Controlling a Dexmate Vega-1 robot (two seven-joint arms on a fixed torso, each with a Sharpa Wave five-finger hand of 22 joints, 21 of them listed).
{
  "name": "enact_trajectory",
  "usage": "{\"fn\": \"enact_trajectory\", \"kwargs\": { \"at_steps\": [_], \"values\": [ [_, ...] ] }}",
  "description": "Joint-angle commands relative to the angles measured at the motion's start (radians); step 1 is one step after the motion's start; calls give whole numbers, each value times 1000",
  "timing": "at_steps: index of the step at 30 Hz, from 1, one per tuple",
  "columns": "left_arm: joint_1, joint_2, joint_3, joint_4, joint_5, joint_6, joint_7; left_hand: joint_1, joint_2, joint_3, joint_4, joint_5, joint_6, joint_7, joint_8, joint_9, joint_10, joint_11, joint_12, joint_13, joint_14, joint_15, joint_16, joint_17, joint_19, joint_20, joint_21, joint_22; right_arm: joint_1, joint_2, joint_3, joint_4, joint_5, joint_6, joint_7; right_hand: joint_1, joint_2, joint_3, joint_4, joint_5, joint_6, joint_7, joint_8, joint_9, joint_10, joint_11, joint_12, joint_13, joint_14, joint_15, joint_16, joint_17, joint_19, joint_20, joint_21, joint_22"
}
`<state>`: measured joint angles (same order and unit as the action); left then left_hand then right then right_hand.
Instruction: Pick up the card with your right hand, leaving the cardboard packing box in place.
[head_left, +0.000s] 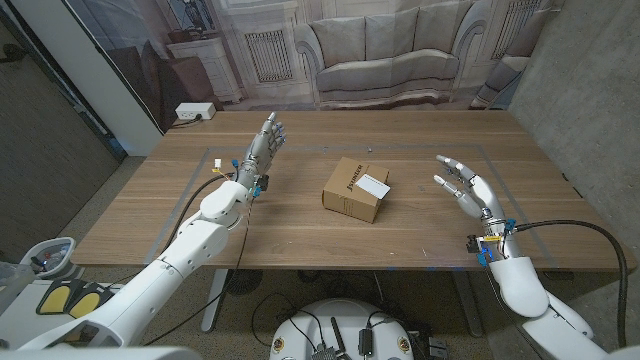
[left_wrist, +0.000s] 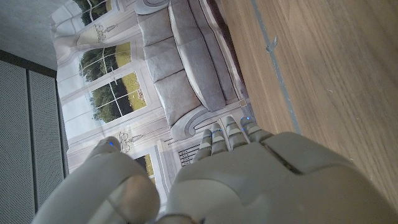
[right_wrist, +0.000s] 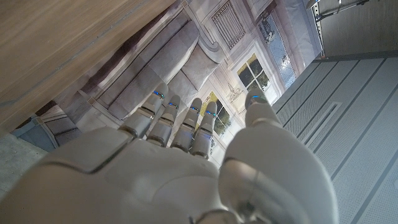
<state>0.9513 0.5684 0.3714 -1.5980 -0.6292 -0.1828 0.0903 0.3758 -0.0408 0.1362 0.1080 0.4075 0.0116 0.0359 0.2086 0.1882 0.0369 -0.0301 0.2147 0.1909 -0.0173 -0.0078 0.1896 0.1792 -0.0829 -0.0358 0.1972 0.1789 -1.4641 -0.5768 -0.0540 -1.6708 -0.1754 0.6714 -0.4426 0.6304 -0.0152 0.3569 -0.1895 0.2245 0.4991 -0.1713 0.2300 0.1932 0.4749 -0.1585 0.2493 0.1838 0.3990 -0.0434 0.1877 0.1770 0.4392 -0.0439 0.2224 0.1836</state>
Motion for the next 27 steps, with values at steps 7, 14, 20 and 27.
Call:
{"fn": "enact_trajectory", "kwargs": {
  "at_steps": [7, 14, 20, 27],
  "values": [
    [11, 0, -4, -6, 2, -8, 11, 5, 5, -6, -3, 9, 7, 1, -3, 2, 3, 0, -4, 3, 3, 4, 2, 6, 2, -3, 4, 2, 2, -8, -1, -15, -109, -42, -88, 102, -24, 26, -1, 14, 0, -38, -8, 5, -8, -16, -11, 4, 18, -66, -2, -1, 22, -49, 0, 4],
    [13, 0, -4, -8, 2, -6, 13, 6, 6, -8, -3, 9, 8, 0, -4, 2, 4, 0, -4, 3, 4, 4, 2, 6, 1, -3, 4, 2, 1, -20, -4, -24, -143, -66, -115, 174, -49, 33, 3, 22, 28, -49, -4, 6, -20, -32, -19, 4, 19, -77, -5, -2, 27, -57, -1, 6],
    [16, -1, -6, -9, 5, -11, 19, 6, 7, -9, -3, 9, 9, -2, -4, 2, 5, 0, -4, 3, 3, 3, 1, 5, 1, -2, 4, 2, 4, -30, -10, -26, -185, -78, -151, 190, -51, 28, 13, 24, 32, -50, -6, 6, -42, -36, -29, 4, 20, -82, -3, 0, 29, -61, -1, 7],
    [18, 2, -9, -12, 6, -12, 19, 7, 7, -10, -3, 9, 11, -2, -3, 2, 7, 0, -4, 3, 2, 2, 1, 5, 1, -3, 4, 2, 1, -46, -16, -42, -240, -111, -191, 197, -52, 21, 20, 24, 33, -50, -9, 7, -28, -38, -23, 4, 28, -90, 1, 3, 38, -67, 2, 8]
  ]
}}
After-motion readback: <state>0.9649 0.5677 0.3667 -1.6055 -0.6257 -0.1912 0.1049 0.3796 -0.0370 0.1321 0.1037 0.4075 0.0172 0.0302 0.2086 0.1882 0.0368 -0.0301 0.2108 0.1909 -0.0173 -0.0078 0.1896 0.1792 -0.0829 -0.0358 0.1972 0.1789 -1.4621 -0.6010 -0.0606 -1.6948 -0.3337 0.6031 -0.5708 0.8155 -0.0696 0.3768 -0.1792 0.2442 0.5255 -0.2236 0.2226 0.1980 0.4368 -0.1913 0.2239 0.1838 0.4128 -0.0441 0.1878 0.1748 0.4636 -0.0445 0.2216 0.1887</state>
